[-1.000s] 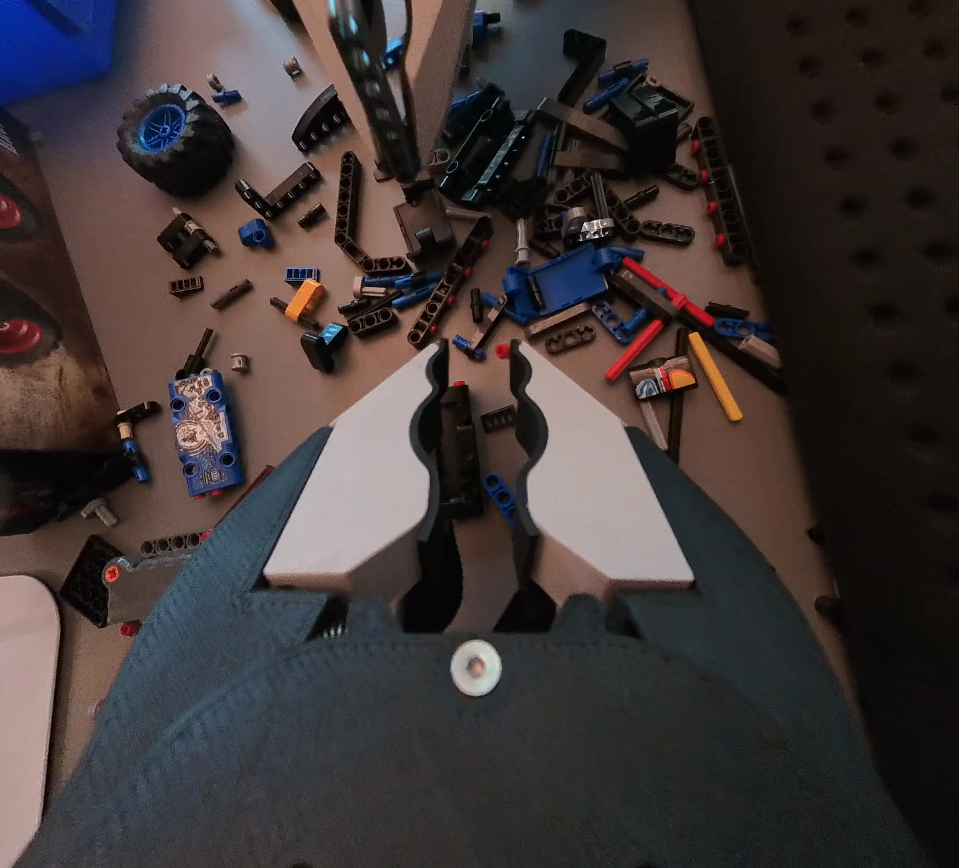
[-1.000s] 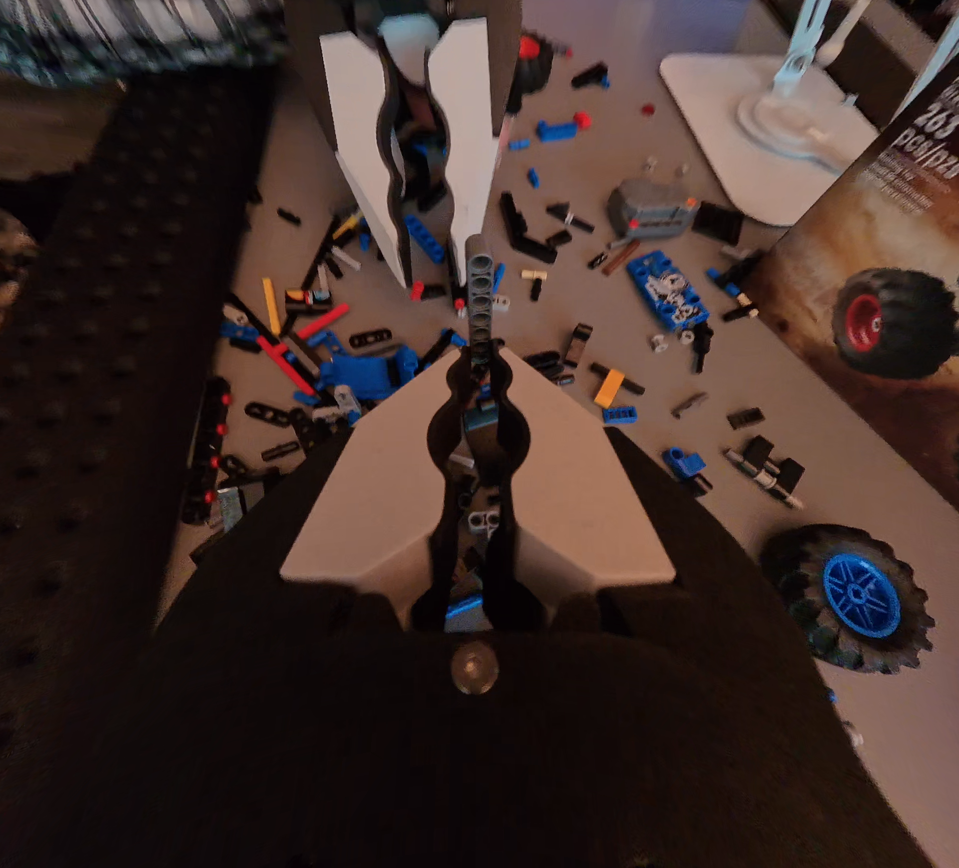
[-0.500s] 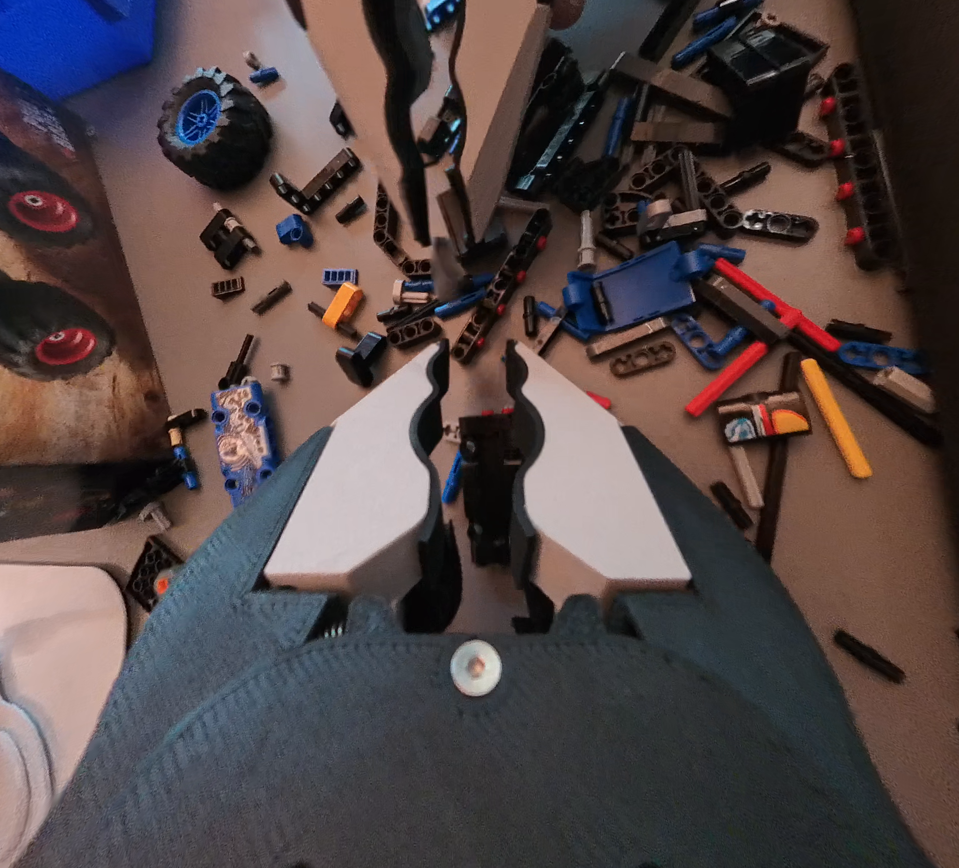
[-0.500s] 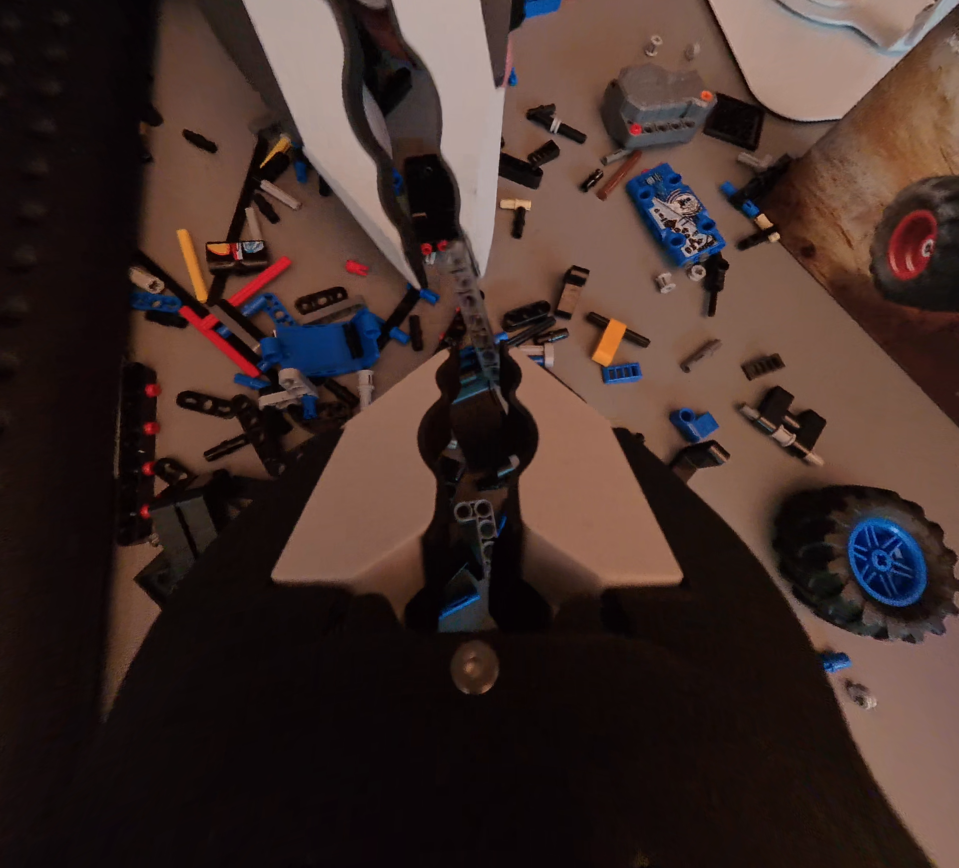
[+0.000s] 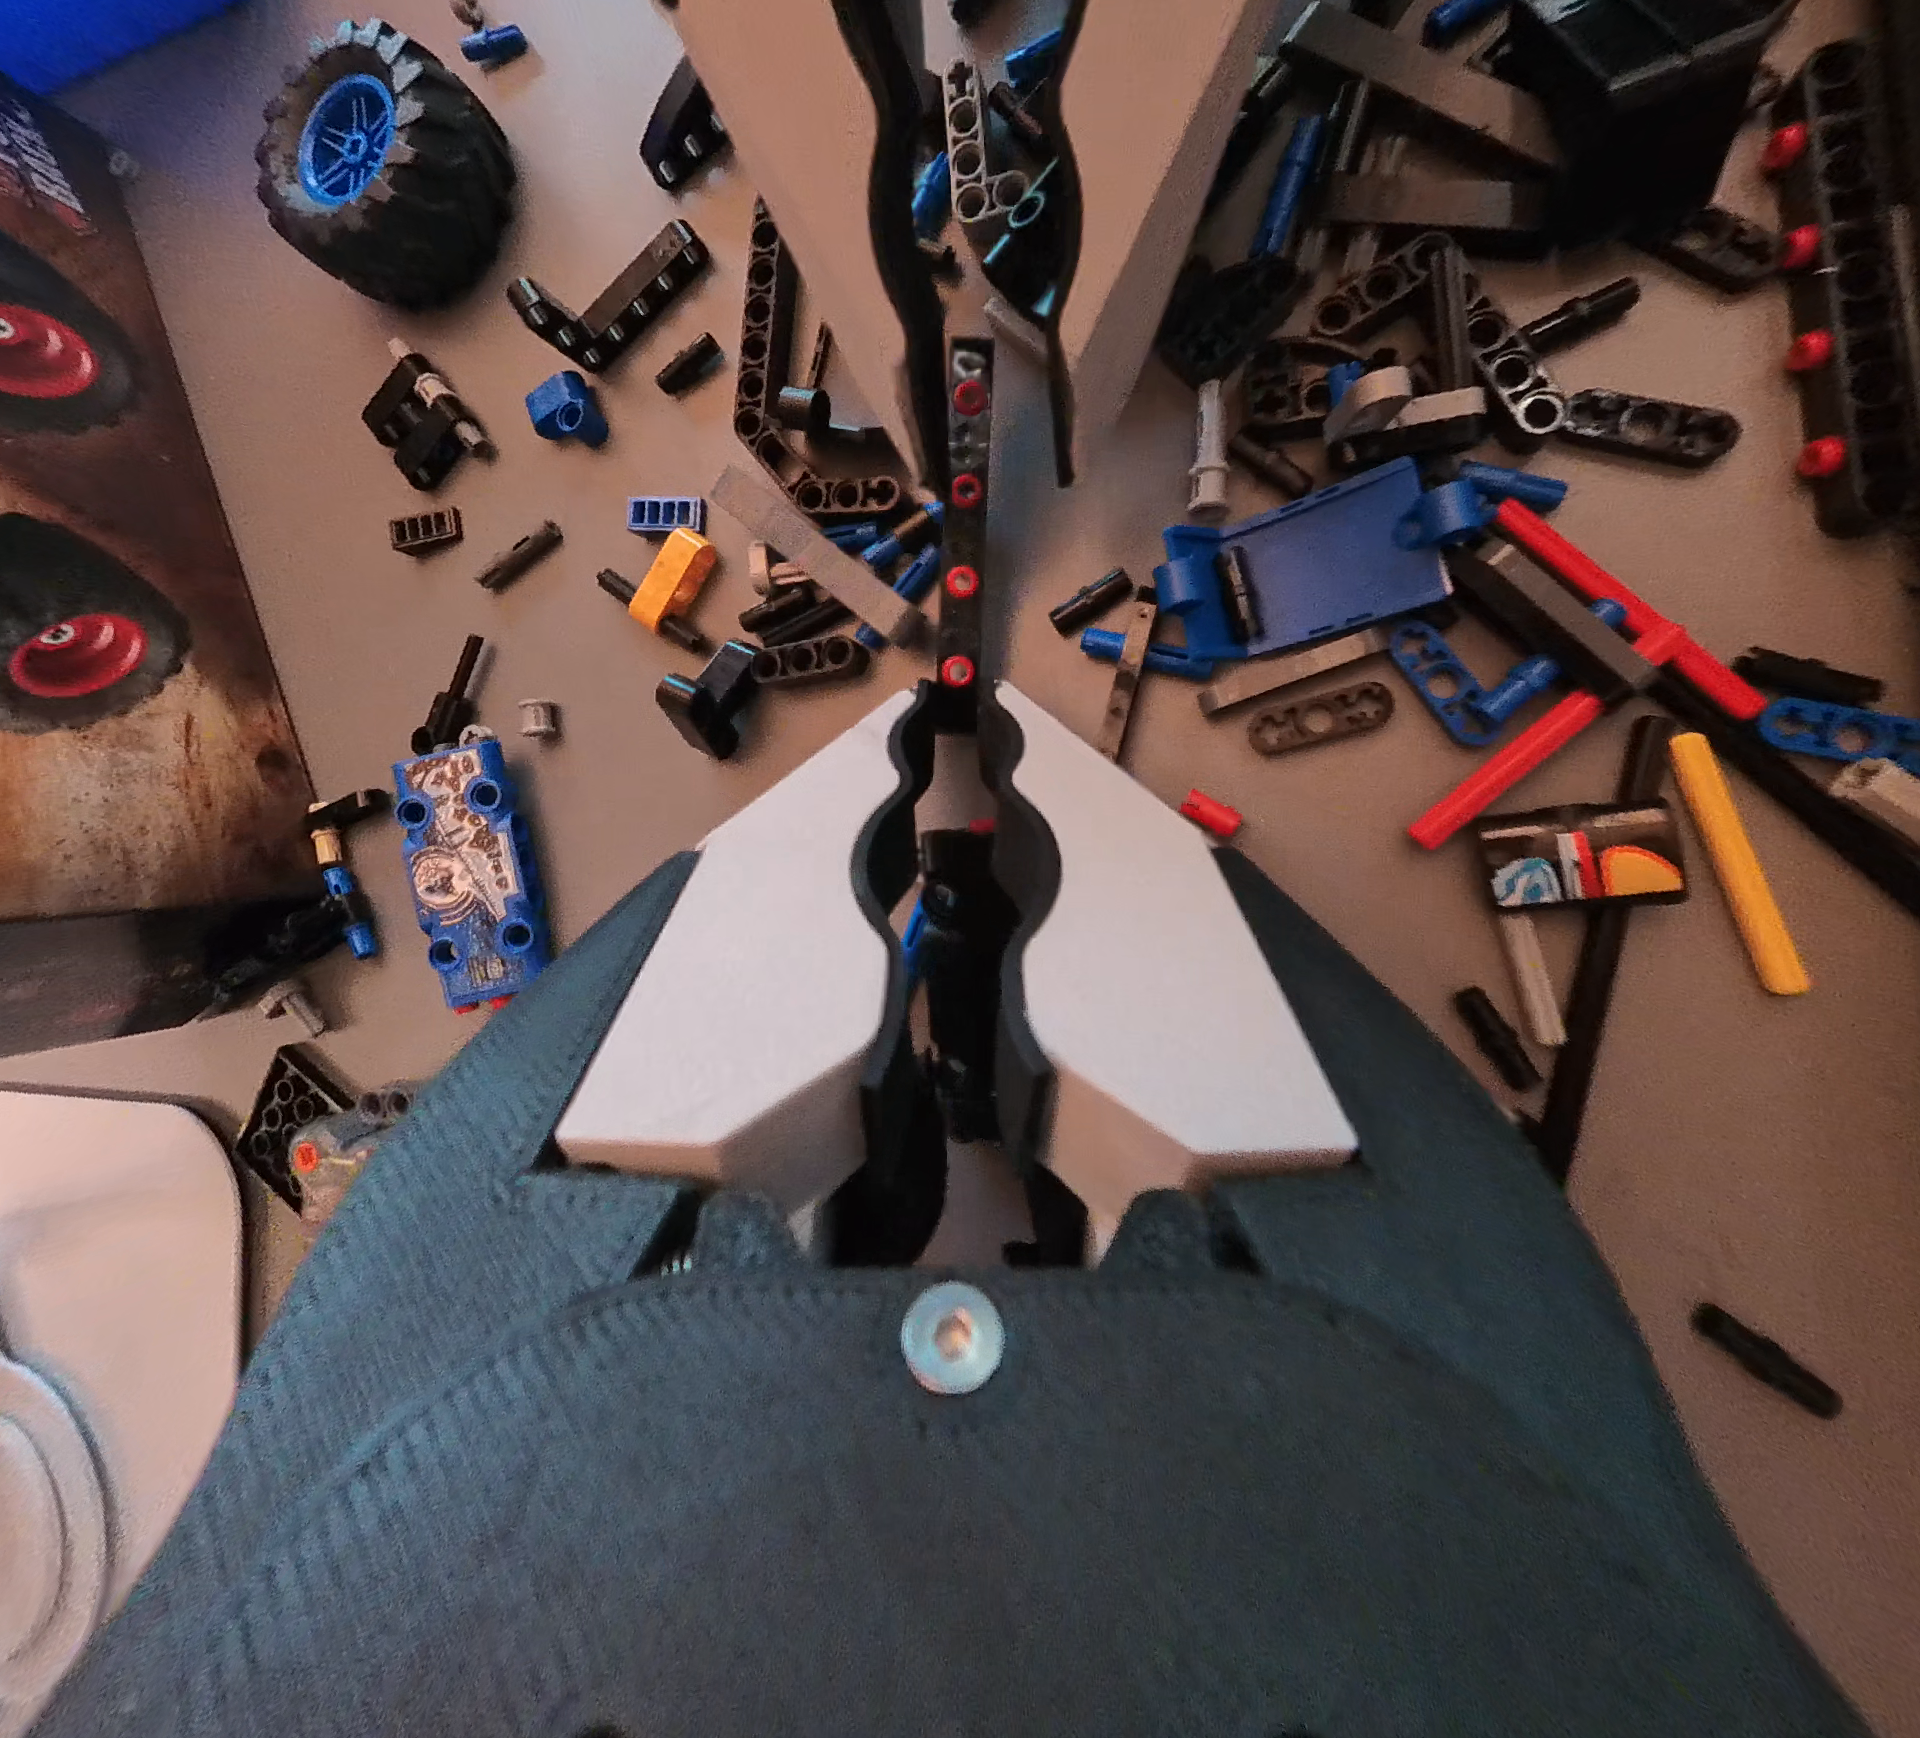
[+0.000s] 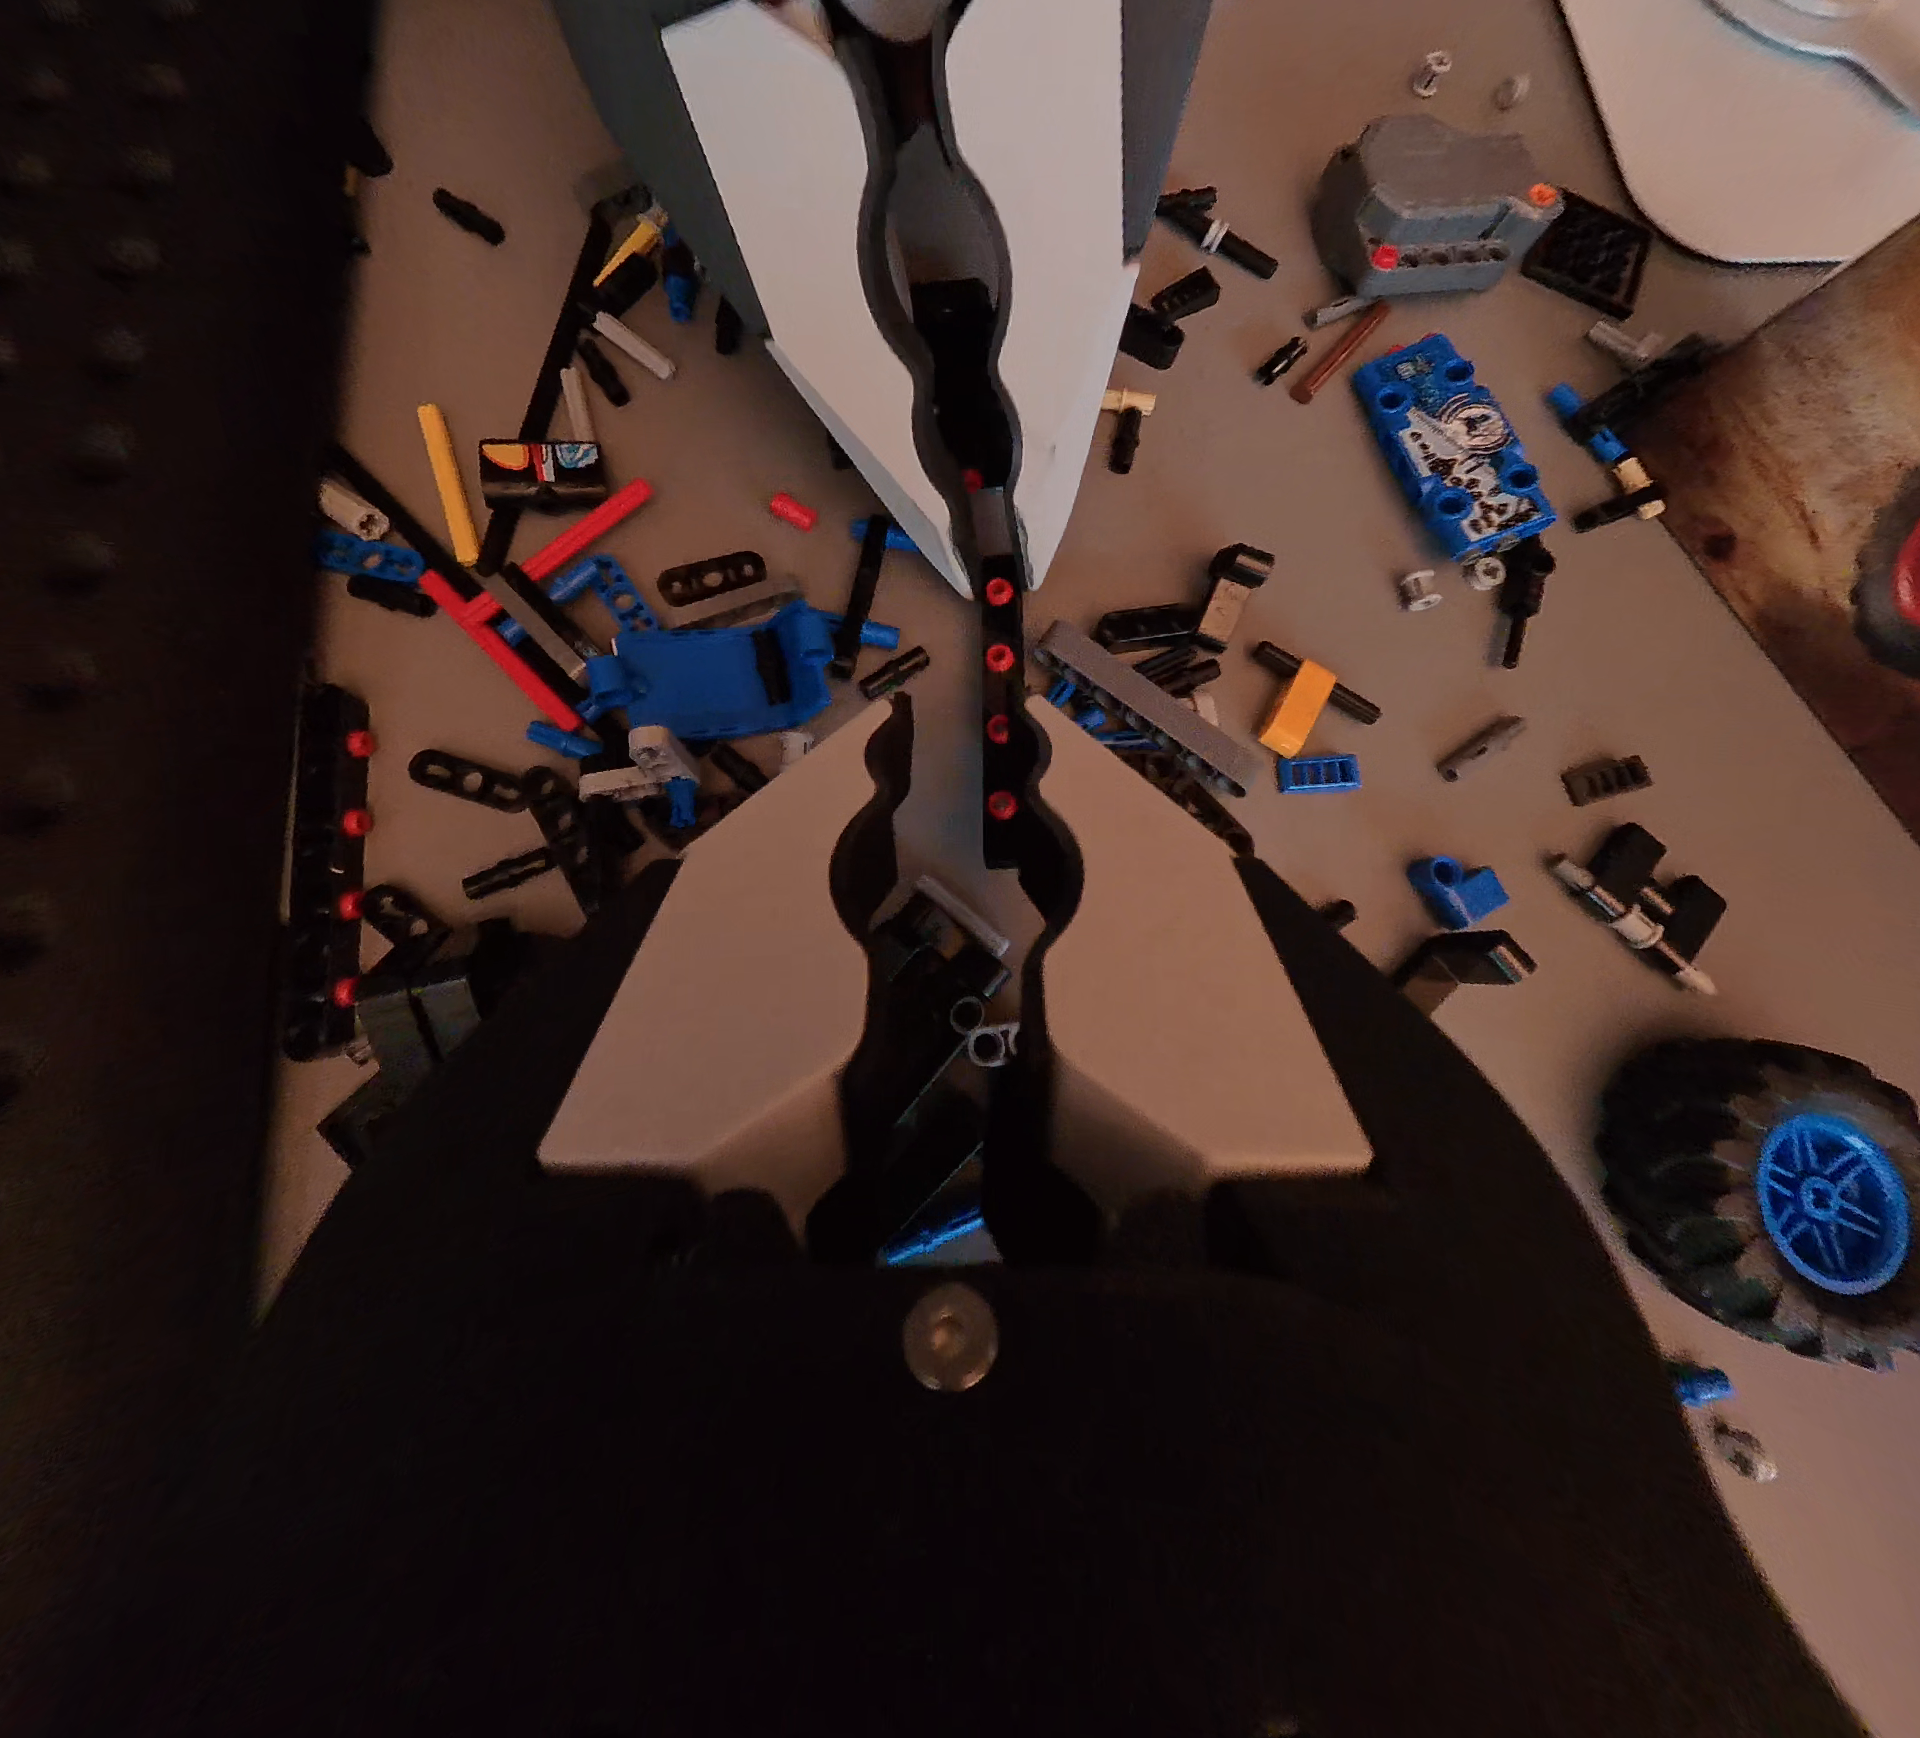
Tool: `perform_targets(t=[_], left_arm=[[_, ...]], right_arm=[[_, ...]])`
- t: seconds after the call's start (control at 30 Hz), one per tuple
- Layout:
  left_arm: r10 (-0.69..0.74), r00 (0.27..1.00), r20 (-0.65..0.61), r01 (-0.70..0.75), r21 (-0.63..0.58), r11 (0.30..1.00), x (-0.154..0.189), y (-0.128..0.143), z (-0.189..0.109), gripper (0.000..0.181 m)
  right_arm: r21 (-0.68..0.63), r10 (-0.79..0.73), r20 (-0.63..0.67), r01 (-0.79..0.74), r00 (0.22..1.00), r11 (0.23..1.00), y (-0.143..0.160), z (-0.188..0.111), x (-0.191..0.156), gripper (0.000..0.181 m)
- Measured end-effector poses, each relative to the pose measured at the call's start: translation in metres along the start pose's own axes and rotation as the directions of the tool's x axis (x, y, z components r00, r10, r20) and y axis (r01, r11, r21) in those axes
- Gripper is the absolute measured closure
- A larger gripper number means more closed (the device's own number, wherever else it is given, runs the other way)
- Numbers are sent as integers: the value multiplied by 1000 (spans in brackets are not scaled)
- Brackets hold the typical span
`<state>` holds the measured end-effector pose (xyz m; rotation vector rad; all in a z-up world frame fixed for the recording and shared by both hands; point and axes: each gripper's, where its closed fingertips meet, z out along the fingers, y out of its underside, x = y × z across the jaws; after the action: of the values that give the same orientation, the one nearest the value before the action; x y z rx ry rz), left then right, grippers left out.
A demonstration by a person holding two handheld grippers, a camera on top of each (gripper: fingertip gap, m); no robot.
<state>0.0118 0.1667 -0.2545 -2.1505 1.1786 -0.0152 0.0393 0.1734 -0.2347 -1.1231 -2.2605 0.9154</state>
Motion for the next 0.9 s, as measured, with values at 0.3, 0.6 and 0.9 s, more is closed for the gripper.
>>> perform_targets(t=[0.3, 0.6, 0.9], left_arm=[[-18, 1000, 0, 18, 77, 997, 1, -15, -20, 176], [-130, 991, -30, 133, 288, 948, -11, -37, -47, 162], [-226, 972, -61, 222, 540, 812, -26, -73, -78, 172]], right_arm=[[-36, -125, -91, 122, 988, 992, 0, 10, 5, 175], [193, 46, -8, -44, 999, 980, -27, -10, 8, 176], [437, 144, 126, -186, 981, 880, -57, -36, 8, 176]])
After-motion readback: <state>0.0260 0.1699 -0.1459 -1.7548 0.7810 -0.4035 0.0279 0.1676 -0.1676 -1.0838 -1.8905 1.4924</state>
